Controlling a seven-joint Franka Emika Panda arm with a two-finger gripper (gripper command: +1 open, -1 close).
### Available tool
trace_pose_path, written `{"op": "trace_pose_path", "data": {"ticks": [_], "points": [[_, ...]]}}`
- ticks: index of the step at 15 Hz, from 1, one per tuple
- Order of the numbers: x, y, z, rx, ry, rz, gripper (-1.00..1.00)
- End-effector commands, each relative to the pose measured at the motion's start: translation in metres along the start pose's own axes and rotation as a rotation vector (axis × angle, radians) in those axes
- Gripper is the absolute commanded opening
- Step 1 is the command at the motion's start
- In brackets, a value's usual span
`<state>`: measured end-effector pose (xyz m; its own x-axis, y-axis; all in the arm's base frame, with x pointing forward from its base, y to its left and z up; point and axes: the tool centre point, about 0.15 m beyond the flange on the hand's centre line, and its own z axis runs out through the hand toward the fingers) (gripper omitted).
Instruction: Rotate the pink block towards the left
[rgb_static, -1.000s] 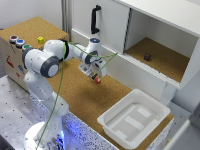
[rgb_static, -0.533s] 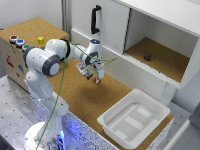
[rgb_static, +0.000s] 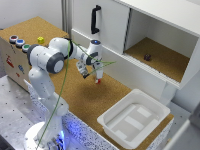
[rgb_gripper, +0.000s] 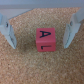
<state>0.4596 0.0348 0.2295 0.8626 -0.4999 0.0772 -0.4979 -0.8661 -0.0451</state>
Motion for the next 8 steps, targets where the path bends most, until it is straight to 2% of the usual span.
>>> {"op": "trace_pose_path", "data": {"ticks": [1,2,5,8], "points": [[0.0264,-0.0020,0.0219,-0.021,-0.015,0.025,1.00],[0.0275,-0.0007,0.0243,-0.034,-0.003,0.008,-1.00],[0.0299,-0.0014,0.0237,-0.038,0.034,-0.035,-1.00],[0.0311,-0.0031,0.0242,-0.035,0.045,-0.065,-1.00]]}}
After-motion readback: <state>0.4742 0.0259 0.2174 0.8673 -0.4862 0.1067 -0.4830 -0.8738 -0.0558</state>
